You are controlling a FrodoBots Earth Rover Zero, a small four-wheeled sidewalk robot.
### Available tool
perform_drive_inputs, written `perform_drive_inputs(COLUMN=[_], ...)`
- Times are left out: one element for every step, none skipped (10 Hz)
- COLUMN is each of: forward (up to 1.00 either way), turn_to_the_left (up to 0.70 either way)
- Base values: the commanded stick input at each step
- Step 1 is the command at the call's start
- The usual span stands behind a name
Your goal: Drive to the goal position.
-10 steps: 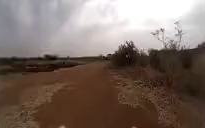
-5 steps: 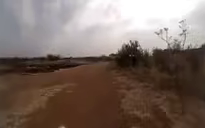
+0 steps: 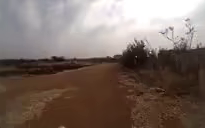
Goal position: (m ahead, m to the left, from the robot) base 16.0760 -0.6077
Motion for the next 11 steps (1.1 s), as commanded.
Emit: perform_drive_inputs(forward=[0.5,0.5,0.5,0.5,0.5,0.5,0.5,0.5,0.5,0.5,0.5], turn_to_the_left=[0.0,0.0,0.0,0.0,0.0,0.0,0.0,0.0,0.0,0.0,0.0])
